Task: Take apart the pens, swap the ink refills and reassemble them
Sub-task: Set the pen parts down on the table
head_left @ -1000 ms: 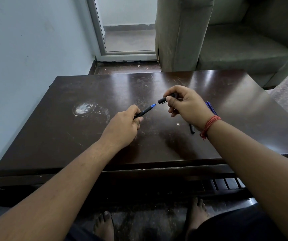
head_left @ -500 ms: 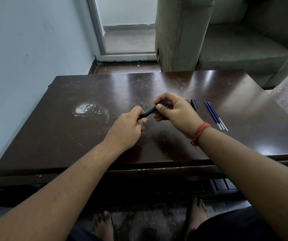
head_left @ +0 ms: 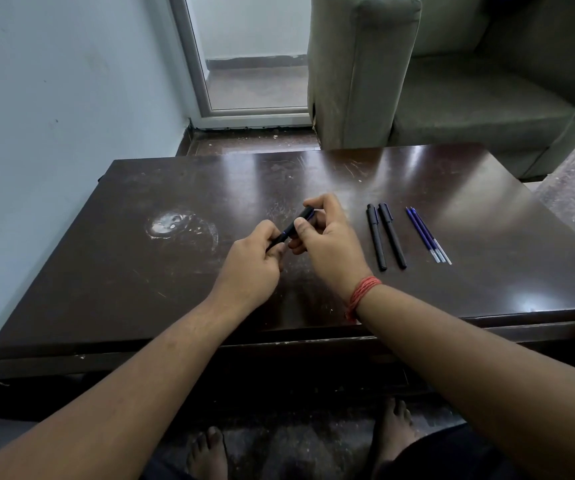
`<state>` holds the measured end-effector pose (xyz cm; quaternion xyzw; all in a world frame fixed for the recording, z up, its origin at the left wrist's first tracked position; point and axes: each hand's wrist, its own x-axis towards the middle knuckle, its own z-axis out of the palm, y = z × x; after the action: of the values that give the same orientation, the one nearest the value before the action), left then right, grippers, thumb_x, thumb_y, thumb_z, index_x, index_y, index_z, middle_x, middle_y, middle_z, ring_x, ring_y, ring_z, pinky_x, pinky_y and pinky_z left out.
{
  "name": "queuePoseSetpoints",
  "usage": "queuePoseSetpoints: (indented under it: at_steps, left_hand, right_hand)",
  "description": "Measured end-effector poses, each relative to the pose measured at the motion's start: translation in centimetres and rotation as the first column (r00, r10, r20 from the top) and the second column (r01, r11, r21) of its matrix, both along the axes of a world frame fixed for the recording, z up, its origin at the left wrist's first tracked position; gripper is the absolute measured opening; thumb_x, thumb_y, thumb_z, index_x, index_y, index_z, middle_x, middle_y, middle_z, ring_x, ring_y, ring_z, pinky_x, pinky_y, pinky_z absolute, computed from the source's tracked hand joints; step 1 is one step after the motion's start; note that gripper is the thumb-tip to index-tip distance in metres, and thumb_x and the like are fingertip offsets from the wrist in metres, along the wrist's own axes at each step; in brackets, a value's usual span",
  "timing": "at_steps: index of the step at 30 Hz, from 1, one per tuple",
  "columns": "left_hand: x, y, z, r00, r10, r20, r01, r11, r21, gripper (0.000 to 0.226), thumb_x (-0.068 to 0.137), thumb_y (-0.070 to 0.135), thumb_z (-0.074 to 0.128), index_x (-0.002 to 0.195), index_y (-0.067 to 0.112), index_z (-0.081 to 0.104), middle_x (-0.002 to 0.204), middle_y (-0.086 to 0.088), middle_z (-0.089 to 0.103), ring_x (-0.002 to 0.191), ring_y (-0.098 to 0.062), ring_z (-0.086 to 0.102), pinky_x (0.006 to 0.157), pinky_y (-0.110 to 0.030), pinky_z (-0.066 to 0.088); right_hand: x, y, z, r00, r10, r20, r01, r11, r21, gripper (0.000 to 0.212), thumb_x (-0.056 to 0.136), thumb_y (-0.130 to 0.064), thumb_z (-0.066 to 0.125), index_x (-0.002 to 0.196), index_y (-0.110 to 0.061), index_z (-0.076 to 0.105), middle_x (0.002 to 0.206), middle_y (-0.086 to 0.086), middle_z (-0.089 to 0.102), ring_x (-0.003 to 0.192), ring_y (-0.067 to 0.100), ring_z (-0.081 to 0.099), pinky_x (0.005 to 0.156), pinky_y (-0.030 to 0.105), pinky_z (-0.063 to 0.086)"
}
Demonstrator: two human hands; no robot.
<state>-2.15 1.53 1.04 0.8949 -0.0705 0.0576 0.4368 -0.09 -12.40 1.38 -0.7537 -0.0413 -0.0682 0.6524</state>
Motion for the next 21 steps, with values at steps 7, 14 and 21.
queuePoseSetpoints:
  at_steps: [7, 14, 21]
  left_hand:
    - [0.2, -2.0, 0.8, 0.999, 0.023, -0.034, -0.027, 0.990, -0.140, 0.010, 0.103, 0.019, 0.049, 0.095, 0.016, 0.055, 0.074, 0.002, 0.068, 0.052, 0.001, 0.050, 0.050, -0.014, 0.037]
    - [0.1, -2.8, 0.3, 0.990, -0.044, -0.133, 0.039, 0.998, -0.046, 0.009, 0.101, 0.020, 0.052, 0.099, 0.024, 0.060, 0.086, 0.005, 0.071, 0.059, -0.007, 0.062, 0.061, -0.032, 0.057]
    - [0.9, -4.7, -0.9, 0.964, 0.028, -0.263, -0.066, 0.989, -0.134, 0.006, 0.094, 0.022, 0.062, 0.096, 0.018, 0.058, 0.088, -0.004, 0.069, 0.043, -0.005, 0.059, 0.040, -0.020, 0.045]
  right_hand:
    - [1.3, -0.7, 1.8, 0.999, 0.030, 0.025, -0.025, 0.984, -0.178, 0.028, 0.095, -0.018, 0.056, 0.121, -0.025, 0.049, 0.091, 0.006, 0.064, 0.073, 0.020, 0.069, 0.071, 0.043, 0.060]
    - [2.8, -3.2, 1.7, 0.997, -0.049, -0.059, 0.012, 0.862, -0.507, 0.037, 0.096, -0.025, 0.056, 0.130, -0.018, 0.045, 0.090, 0.005, 0.067, 0.083, 0.022, 0.067, 0.074, 0.041, 0.055]
    - [2.4, -2.1, 0.2, 0.985, -0.075, -0.153, -0.041, 0.767, -0.641, 0.024, 0.094, -0.019, 0.058, 0.111, -0.008, 0.045, 0.093, 0.010, 0.059, 0.081, 0.025, 0.056, 0.068, 0.029, 0.036]
